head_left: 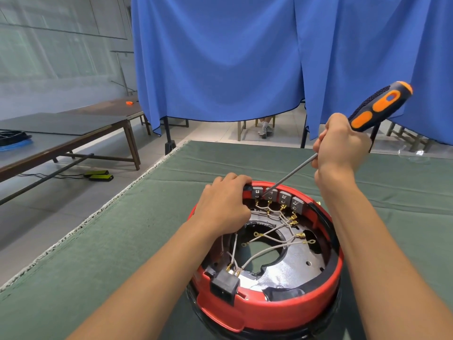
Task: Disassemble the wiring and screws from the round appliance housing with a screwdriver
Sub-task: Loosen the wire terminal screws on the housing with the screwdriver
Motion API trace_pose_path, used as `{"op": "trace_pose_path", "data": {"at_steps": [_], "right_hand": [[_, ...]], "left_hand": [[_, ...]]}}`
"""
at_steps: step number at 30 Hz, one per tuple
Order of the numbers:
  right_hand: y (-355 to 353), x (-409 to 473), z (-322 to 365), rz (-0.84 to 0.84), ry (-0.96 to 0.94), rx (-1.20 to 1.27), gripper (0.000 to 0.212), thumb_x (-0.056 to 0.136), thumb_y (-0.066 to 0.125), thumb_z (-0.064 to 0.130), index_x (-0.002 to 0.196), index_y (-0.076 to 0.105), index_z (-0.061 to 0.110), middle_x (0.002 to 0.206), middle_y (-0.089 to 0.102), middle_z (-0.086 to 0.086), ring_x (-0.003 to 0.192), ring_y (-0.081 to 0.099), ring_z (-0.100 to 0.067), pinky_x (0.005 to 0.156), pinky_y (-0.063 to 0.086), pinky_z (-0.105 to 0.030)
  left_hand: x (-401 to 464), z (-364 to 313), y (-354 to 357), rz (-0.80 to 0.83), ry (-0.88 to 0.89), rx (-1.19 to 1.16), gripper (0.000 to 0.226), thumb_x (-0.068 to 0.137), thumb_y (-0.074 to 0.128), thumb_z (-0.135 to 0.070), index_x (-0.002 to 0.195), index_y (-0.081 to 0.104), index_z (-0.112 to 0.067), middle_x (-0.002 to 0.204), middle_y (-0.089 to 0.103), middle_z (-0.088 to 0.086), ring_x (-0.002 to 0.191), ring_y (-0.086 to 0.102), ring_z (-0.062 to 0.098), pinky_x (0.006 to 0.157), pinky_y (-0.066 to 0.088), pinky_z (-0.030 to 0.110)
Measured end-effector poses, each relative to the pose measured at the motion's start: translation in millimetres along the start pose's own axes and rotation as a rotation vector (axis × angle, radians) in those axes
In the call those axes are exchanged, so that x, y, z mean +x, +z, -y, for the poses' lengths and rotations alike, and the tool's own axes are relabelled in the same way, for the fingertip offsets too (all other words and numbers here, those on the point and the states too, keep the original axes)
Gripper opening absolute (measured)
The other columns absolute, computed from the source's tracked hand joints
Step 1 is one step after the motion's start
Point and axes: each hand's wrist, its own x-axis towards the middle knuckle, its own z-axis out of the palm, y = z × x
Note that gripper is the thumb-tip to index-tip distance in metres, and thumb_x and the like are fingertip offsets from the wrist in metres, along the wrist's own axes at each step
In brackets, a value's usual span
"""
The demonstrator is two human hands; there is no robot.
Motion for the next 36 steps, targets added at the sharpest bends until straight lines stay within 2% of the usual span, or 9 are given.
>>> {"op": "trace_pose_path", "data": {"at_steps": [7,12,17,28,36], "right_hand": [[-0.2,0.2,0.1,-0.003,0.032,-0.016,0.023,0.078,0.052,0.016,0.057,0.043,0.016,0.038,0.038,0.01,0.035,0.036,-0.009,0.038,0.027,-0.016],[-0.7,0.1,-1.4,0.006,0.035,-0.048,0.017,0.076,0.052,0.018,0.063,0.043,0.017,0.05,0.04,0.002,0.046,0.038,-0.014,0.043,0.029,-0.021],[-0.9,1.2,-1.3,0.005,0.036,-0.058,0.017,0.075,0.052,0.018,0.062,0.042,0.017,0.053,0.039,0.0,0.052,0.038,-0.018,0.044,0.029,-0.022],[1.7,-4.3,-3.9,0.046,0.058,-0.11,0.011,0.071,0.053,0.02,0.065,0.044,0.016,0.05,0.04,0.002,0.047,0.037,-0.017,0.046,0.028,-0.025],[-2.6,-17.6,12.5,0.027,-0.089,0.03,0.018,0.069,0.052,0.017,0.059,0.04,0.01,0.051,0.031,-0.004,0.051,0.029,-0.021,0.043,0.024,-0.023]], "left_hand": [[-0.4,-0.1,0.2,0.001,-0.004,0.005,0.064,0.077,0.056,-0.013,0.138,0.04,-0.028,0.131,0.048,-0.004,0.118,0.042,0.021,0.099,0.033,0.036],[-1.2,-0.3,0.4,0.004,-0.004,0.018,0.065,0.077,0.055,-0.014,0.139,0.04,-0.028,0.132,0.048,-0.004,0.119,0.042,0.021,0.099,0.033,0.036],[-0.8,-0.4,1.0,0.002,0.001,0.028,0.065,0.078,0.056,-0.013,0.139,0.04,-0.028,0.133,0.047,-0.004,0.119,0.041,0.021,0.098,0.032,0.035],[0.6,2.1,3.6,-0.011,0.005,0.034,0.065,0.076,0.056,-0.013,0.138,0.041,-0.028,0.133,0.047,-0.004,0.119,0.042,0.021,0.098,0.033,0.036],[0.5,3.7,4.8,-0.022,0.016,0.041,0.065,0.075,0.054,-0.012,0.137,0.042,-0.028,0.132,0.049,-0.003,0.119,0.043,0.022,0.098,0.034,0.036]]}}
